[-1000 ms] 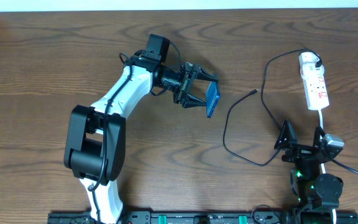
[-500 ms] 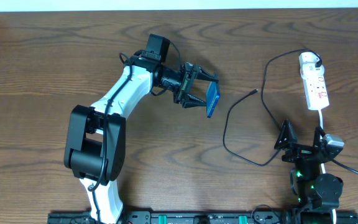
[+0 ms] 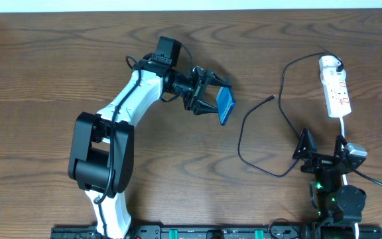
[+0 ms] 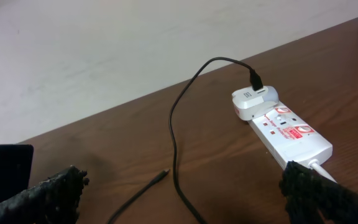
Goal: Plug charger to phone and switch on socket
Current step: 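Move the right gripper toward the phone held by the left gripper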
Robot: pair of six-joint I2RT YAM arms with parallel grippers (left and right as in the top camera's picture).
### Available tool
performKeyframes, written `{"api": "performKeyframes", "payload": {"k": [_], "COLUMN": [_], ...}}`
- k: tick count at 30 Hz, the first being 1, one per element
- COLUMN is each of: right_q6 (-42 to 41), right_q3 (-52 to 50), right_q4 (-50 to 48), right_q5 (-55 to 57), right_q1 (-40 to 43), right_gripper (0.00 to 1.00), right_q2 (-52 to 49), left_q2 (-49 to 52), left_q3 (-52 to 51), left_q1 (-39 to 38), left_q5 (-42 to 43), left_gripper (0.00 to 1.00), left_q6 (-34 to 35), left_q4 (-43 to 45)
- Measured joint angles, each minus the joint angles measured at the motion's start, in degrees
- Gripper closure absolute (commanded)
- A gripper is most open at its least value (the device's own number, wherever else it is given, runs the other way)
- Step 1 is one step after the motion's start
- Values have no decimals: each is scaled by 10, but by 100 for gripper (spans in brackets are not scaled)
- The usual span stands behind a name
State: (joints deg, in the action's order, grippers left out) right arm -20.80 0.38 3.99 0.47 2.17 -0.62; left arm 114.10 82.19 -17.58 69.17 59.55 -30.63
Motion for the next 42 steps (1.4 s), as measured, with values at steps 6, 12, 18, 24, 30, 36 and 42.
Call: {"api": "performKeyframes", "payload": {"k": [6, 12, 18, 24, 30, 36, 42], "right_q6": [-100, -269, -334, -278, -239, -194, -173], "right_q3": [0, 0, 0, 0, 49, 191, 370], "right_q4": [-1, -12, -30, -54, -2, 118, 264], "right_q5": [-18, -122, -167, -218, -236, -247, -264], "right_q1": [0, 0, 0, 0, 0, 0, -19], "right_gripper": [1, 1, 1, 1, 1, 1, 1], "right_q2": [0, 0, 0, -1, -39, -156, -305], "left_q2": [0, 0, 0, 0, 0, 0, 0], "left_q3": [0, 0, 0, 0, 0, 0, 0], "left_q1": [0, 0, 0, 0, 0, 0, 0], "left_q5": [-39, -63, -67, -77, -81, -81, -81], "left_gripper": [41, 42, 42, 42, 42, 42, 42], "left_q6": [0, 0, 0, 0, 0, 0, 0], "left_q4": [0, 0, 0, 0, 0, 0, 0]}}
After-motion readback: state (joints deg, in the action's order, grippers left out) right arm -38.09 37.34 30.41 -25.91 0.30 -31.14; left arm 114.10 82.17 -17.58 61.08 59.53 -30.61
